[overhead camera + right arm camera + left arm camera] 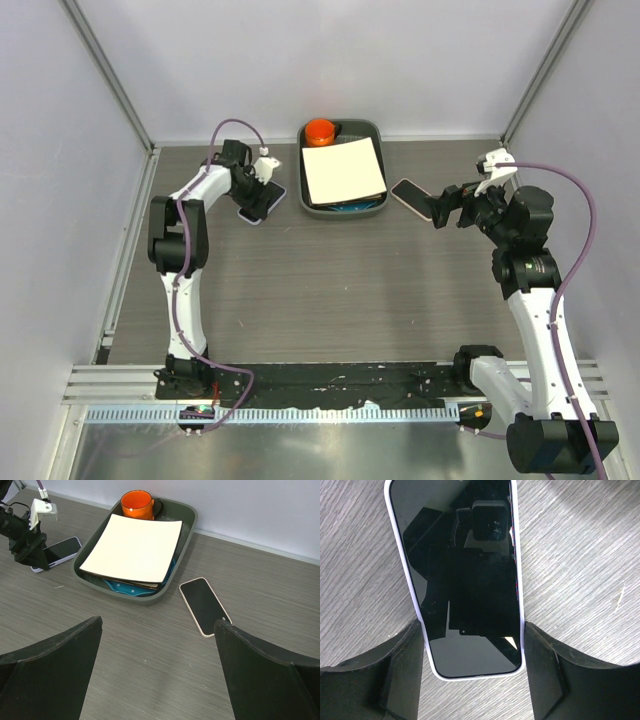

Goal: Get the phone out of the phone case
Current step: Move the phone to the center of the board.

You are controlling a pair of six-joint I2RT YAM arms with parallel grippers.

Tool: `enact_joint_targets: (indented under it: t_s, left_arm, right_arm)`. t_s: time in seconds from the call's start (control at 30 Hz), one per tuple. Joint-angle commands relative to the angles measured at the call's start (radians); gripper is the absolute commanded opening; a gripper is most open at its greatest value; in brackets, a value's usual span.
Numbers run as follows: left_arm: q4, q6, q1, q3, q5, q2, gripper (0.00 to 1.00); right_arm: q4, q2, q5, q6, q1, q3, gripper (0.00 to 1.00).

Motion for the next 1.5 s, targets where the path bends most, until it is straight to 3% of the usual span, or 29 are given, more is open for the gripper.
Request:
enact_joint_targets:
  t_s: [0.0,0.1,0.5,0.87,1.13,1.27,1.47]
  left_arm:
    - [-0.049,-0.021,-0.003,-0.05,0.009,-0.028,0.1]
    - [-0.04,-0.024,-0.003,-0.074,0.011,-0.057,0.0]
    - [0.003,-0.057,-0.003,-0.246,0.083,-0.251,0.0]
    - [0.032,-0.104,-0.017,-0.45,0.177,-0.454,0.0]
    - [0.049,-0.198,-0.139,-0.612,0.031,-0.56,0.0]
    - [0.101,-0.344,-0.191,-0.666,-0.09,-0.568,0.0]
    - [0.122,-0.437,-0.247,-0.702,-0.146,-0.551,0.0]
  right_arm:
    - [0.028,-0.025,-0.001,-0.011,0.005,0.007,1.0]
    - [0.03,-0.029,-0.002,-0.009,0.004,0.005,1.0]
    - [0.034,-0.037,-0.055,0.0,0.004,-0.004,1.0]
    - [0.063,-0.028,-0.22,0.024,0.005,-0.042,1.0]
    - [0.093,-0.019,-0.246,0.05,0.005,-0.058,1.0]
    - [0.099,-0.019,-0.24,0.058,0.005,-0.061,1.0]
    - [0.103,-0.025,-0.228,0.061,0.004,-0.066,1.0]
